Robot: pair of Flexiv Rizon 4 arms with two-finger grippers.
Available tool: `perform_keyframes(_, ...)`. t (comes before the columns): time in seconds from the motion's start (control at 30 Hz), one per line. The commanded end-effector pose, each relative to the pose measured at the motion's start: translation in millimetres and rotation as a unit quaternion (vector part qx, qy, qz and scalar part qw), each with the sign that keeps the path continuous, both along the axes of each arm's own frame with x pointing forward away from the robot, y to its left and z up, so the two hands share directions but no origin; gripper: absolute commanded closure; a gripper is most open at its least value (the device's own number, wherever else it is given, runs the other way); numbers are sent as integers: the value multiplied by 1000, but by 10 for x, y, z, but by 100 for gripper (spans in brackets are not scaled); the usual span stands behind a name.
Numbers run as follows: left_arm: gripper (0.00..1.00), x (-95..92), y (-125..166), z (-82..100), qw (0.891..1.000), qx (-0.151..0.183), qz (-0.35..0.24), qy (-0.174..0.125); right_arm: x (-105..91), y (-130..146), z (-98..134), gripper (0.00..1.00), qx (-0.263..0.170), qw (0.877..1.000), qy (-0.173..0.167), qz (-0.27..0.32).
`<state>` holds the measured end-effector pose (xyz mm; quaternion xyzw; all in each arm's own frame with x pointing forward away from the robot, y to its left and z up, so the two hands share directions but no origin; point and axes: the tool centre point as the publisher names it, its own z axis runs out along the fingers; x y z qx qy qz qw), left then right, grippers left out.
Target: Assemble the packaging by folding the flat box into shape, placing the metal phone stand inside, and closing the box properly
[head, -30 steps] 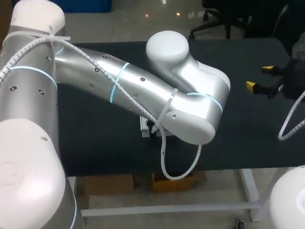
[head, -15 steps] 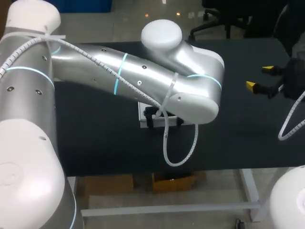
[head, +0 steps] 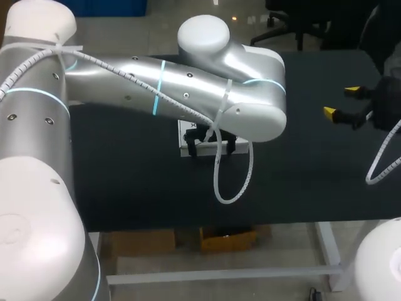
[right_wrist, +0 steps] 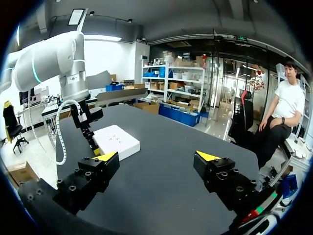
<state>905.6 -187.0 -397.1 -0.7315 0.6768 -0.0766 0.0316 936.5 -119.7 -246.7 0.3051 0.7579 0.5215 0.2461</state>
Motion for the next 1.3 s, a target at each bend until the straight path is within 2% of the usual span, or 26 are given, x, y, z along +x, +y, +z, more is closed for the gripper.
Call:
perform_keyframes(0.03, 0, 172, 4, 10, 1000, 1, -1, 10, -8, -6, 3, 0, 1, 1000, 0, 0)
perform_keyframes(0.33, 0, 435, 86, 43, 1000, -1, -5, 4, -8, -6, 3, 0, 1, 1000, 0, 0)
perform_keyframes(0.87, 0, 914, 140, -25, 1000, -4, -18, 10, -8, -6, 3, 0, 1, 1000, 0, 0)
perform_keyframes(1.3, 0, 1316, 137, 20, 1000, 1, -19, 9, -8, -6, 3, 0, 1, 1000, 0, 0)
